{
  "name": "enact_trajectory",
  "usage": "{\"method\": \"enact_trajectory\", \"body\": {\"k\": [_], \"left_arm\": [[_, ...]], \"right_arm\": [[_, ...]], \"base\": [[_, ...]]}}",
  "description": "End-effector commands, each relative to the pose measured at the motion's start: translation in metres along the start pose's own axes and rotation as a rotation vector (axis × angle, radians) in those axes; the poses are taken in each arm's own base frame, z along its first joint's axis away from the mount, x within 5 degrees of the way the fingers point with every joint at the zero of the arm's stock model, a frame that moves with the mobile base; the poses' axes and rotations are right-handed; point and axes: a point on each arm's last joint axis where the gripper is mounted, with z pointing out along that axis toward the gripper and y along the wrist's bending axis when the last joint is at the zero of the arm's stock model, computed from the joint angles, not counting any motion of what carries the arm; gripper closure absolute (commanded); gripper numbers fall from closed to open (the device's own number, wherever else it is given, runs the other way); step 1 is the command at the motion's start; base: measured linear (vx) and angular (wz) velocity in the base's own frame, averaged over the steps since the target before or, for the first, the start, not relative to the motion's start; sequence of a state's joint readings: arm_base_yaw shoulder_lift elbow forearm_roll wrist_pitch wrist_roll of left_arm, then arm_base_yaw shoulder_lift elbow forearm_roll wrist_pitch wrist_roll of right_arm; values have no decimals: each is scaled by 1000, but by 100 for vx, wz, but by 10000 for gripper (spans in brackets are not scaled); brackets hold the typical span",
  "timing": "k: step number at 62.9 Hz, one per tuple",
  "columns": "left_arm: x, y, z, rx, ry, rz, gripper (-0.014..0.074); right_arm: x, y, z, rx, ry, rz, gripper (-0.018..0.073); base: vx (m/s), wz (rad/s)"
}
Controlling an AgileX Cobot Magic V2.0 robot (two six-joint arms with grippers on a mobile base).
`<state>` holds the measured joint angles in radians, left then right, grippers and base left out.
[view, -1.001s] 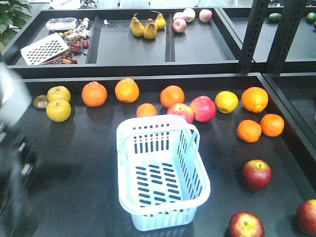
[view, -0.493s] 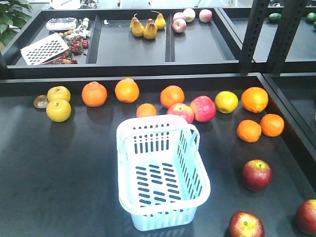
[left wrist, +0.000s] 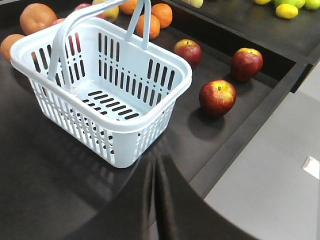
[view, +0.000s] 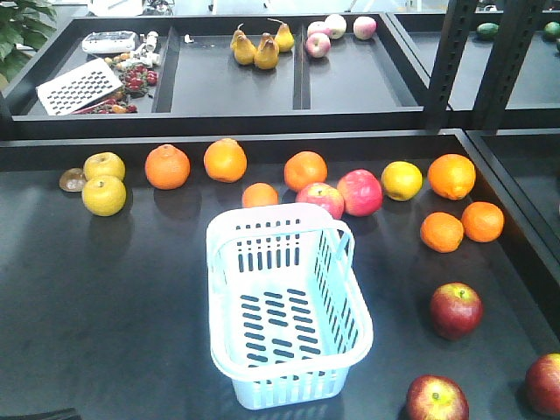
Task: Pick three apples into basket with both arms
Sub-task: 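Open the left gripper and lift it away from the basket handle, then reach the right gripper down and grasp the nearest red apple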
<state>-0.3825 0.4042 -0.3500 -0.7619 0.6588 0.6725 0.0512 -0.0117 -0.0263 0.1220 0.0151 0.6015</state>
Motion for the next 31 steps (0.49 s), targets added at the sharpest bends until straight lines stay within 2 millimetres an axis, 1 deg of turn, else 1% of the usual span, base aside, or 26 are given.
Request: {"method": "enact_trajectory", "body": {"k": [1, 4, 9, 15, 20, 25, 30, 31], "left_arm": [[-12, 0, -3, -8, -74, -33, 604], [-12, 0, -3, -8, -74, -33, 604], [-12, 0, -3, -8, -74, -33, 604], [-12, 0, -3, -8, -74, -33, 604], [-12, 0, -3, -8, -74, -33, 604], [-12, 0, -3, -8, -74, -33, 604], [-12, 0, -3, -8, -74, -33, 604], [-12, 0, -3, -8, -74, -33, 604]], "right_arm": [[-22, 22, 0, 1, 41, -132, 564], [-31, 30, 2, 35, 113, -215, 564], [-39, 39, 8, 101, 248, -325, 564], [-44, 47, 22, 173, 466, -420, 562], [-45, 53, 37, 182, 614, -501, 547], [-41, 56, 56, 161, 763, -544, 490], [-31, 56, 76, 115, 896, -553, 368], [-28, 56, 80, 109, 926, -540, 326]], "base": [[0, 0], [0, 0], [0, 0], [0, 0], [0, 0], [0, 0], [0, 0], [0, 0]]}}
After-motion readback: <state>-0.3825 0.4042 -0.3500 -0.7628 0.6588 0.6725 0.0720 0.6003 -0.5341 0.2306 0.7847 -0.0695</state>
